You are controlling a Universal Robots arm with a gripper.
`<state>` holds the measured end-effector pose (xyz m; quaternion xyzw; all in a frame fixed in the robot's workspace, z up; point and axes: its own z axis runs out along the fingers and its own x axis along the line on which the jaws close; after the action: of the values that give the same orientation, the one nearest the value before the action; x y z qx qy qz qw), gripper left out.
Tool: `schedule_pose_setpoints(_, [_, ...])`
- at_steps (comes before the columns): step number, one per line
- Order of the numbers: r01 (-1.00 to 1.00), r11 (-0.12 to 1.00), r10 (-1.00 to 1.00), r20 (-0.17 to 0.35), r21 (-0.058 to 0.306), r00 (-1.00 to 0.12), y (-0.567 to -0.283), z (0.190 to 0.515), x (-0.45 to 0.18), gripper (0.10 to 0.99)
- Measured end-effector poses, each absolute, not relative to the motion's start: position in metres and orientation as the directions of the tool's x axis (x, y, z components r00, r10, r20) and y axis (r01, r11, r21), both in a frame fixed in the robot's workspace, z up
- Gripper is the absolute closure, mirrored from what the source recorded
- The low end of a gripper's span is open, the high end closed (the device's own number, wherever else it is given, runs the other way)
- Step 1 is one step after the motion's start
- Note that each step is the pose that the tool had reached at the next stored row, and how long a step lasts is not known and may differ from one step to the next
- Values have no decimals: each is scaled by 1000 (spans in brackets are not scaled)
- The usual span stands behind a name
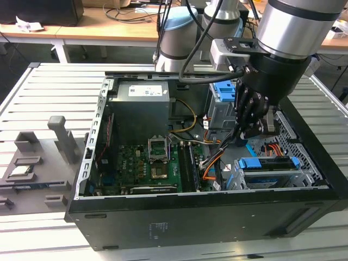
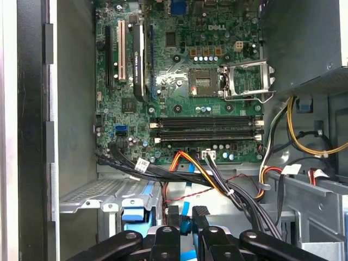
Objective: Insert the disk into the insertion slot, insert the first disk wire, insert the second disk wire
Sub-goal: 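Insert the second disk wire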
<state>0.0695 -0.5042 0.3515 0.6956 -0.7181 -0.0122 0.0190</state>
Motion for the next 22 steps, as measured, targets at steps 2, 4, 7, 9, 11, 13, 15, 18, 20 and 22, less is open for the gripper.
schedule_pose_setpoints(2, [-999, 32, -999, 10, 44, -31, -504, 351, 69, 843])
schedule_pose_setpoints(4, [-999, 32, -999, 10, 44, -31, -504, 351, 69, 859])
schedule_pose_setpoints(7, [-999, 31, -999, 10, 44, -30, -504, 351, 69, 984])
schedule_pose_setpoints(9, [-999, 31, -999, 10, 44, -30, -504, 351, 69, 984])
schedule_pose_setpoints(11, [-999, 30, -999, 10, 44, -30, -504, 351, 69, 984])
schedule_pose_setpoints(13, [-999, 30, -1000, 10, 44, -30, -504, 351, 69, 984])
schedule_pose_setpoints(15, [-999, 30, -1000, 10, 44, -30, -504, 351, 72, 984])
schedule_pose_setpoints(18, [-999, 30, -999, 11, 44, -30, -504, 351, 81, 984])
schedule_pose_setpoints(20, [-999, 30, -1000, 11, 44, -30, -504, 351, 93, 984])
schedule_pose_setpoints(22, [-999, 30, -1000, 11, 44, -30, -504, 351, 103, 984])
